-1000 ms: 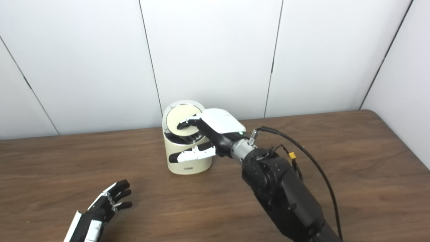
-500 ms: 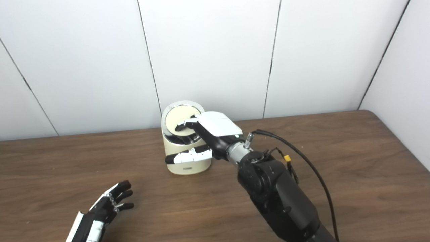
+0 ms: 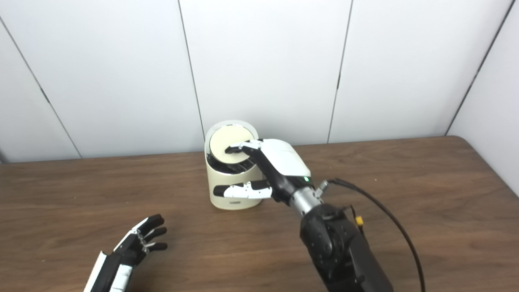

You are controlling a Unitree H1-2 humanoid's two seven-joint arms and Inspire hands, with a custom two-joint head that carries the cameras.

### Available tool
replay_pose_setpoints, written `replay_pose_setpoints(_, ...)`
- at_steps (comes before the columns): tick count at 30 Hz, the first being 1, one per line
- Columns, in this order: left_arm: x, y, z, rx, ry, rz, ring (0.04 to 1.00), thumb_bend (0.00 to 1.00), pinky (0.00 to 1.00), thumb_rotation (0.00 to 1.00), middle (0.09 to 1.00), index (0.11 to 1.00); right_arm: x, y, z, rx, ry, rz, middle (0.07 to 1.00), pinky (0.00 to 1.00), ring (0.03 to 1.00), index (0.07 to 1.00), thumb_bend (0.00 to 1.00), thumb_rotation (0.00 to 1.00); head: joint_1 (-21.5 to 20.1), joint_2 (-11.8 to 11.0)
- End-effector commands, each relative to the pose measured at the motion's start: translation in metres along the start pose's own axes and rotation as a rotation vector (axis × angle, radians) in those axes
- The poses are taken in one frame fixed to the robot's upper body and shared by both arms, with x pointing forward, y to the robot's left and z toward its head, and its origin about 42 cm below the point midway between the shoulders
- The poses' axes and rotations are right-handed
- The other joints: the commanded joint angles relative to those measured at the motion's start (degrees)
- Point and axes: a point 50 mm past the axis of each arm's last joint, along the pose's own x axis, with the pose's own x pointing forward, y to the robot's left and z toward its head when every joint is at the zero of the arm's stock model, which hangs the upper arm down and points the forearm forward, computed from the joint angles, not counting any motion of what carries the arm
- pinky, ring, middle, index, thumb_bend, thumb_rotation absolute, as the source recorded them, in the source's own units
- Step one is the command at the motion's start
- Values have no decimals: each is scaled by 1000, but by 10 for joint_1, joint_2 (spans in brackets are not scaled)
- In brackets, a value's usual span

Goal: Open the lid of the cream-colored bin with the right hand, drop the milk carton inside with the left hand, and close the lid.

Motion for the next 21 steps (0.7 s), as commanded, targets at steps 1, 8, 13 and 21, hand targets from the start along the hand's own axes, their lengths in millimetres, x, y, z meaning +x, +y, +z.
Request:
replay_pose_setpoints(1,-3,-2,-7,7,-2,7,835,636,711,886,871,890,10,-19,7,8,-88,-71,959,919,954,939,602,725,0,-3)
replay_pose_setpoints(8,-4,-3,-8,-1,3,0,840,609,720,892,875,893,1,-27,11,110,-175,-189,1000,908,1000,1000,602,731,3,-5)
replay_pose_setpoints(13,-6,-3,-6,-7,2,6,841,576,726,893,876,894,-19,-25,4,201,-211,-280,995,885,974,983,500,818,8,-3)
replay_pose_setpoints(21,-9,0,-2,-61,-37,36,861,307,790,902,884,890,-82,-2,-12,358,-75,-379,843,682,808,826,200,625,14,5)
